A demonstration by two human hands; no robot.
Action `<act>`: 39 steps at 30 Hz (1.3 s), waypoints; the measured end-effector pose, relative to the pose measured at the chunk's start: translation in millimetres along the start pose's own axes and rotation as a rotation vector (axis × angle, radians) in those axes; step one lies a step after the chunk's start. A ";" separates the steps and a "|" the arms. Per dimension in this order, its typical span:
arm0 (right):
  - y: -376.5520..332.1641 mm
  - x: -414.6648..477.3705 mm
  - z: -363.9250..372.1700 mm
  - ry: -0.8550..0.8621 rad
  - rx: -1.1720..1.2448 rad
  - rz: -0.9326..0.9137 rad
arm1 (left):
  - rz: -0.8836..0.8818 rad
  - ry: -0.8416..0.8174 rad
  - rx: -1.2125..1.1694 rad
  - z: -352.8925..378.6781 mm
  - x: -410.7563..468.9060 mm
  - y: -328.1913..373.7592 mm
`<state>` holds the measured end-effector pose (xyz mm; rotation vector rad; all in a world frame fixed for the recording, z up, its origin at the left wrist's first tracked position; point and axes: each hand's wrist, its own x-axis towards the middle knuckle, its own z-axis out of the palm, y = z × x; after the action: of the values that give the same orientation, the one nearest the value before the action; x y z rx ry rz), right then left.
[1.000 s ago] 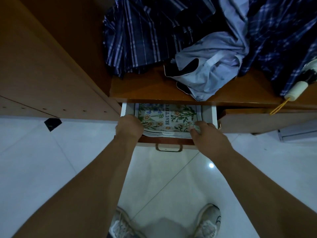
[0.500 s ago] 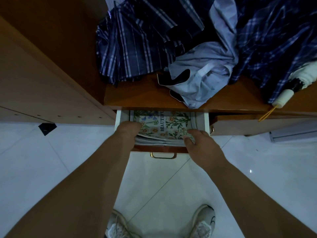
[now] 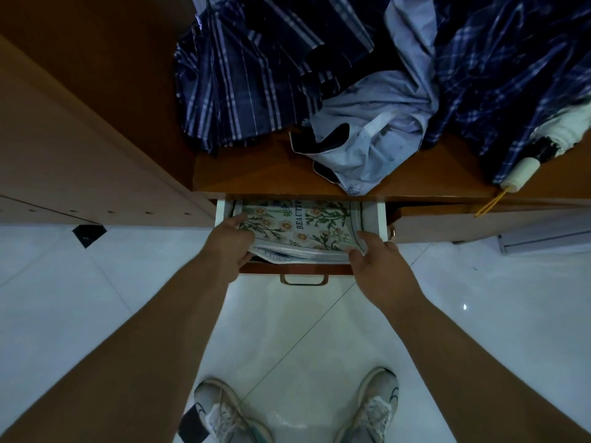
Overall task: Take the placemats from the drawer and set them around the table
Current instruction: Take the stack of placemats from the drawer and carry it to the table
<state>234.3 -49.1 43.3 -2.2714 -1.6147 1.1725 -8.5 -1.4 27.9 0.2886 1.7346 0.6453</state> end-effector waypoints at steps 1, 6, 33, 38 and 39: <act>-1.9 -0.7 -0.7 -0.026 0.035 0.031 | -0.027 -0.017 -0.013 -3.2 -6.9 3.6; -13.5 -9.4 -0.9 -0.184 0.374 0.267 | 0.062 -0.004 -0.054 -8.1 -32.0 13.6; 7.2 -29.6 -63.6 -0.514 0.850 0.568 | -0.141 -0.452 0.313 -77.9 -122.6 36.5; -8.1 -45.1 -72.5 -0.469 0.605 0.424 | -0.026 -0.236 0.386 -69.5 -126.0 23.0; -10.5 -50.3 -73.5 -0.435 0.558 0.389 | 0.016 -0.232 0.389 -69.8 -128.7 19.0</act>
<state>267.1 -63.4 125.5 -2.0818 -0.7695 2.0151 -43.4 -70.7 153.5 0.6232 1.6239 0.2670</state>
